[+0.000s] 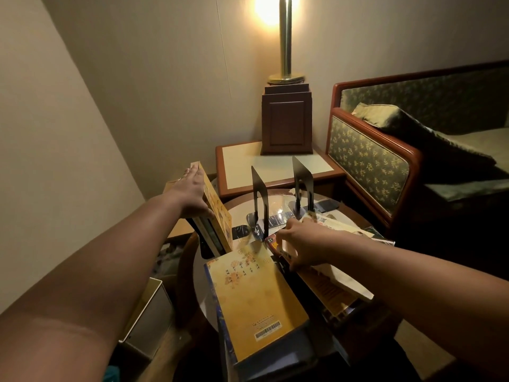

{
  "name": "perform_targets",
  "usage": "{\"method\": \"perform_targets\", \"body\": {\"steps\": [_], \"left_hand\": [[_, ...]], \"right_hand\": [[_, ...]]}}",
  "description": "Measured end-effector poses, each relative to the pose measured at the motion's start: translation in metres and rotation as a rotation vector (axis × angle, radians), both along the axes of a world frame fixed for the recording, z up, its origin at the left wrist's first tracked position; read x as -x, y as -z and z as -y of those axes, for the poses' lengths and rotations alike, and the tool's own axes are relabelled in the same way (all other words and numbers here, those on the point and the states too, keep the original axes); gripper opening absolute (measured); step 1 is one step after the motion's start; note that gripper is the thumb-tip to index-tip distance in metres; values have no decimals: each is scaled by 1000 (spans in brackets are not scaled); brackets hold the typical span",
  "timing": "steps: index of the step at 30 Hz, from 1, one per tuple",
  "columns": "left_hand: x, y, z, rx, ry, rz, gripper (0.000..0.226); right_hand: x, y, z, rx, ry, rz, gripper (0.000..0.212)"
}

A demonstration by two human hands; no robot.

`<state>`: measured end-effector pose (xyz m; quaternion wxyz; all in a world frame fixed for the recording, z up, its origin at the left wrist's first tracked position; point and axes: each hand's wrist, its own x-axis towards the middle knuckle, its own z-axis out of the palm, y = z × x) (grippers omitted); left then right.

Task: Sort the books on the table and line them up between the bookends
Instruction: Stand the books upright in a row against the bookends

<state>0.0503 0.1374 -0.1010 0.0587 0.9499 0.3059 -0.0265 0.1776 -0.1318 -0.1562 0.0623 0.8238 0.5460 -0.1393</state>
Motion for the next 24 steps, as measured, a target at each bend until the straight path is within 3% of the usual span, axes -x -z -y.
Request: {"method": "perform_targets", "body": {"steps": [7, 15, 20, 24], "left_hand": [[0, 0, 2, -14, -3, -18, 129], [2, 0, 2, -18, 21, -27, 129], [-2, 2, -2, -19, 0, -62, 137], [-2, 2, -1, -26, 1, -55, 135]], "right_hand": [[18, -1, 17, -30, -160, -38, 76], [15, -51, 25, -94, -221, 203, 42], [-2, -91, 21, -316, -173, 229, 22], [-14, -116, 11, -561, -97, 127, 31]]}}
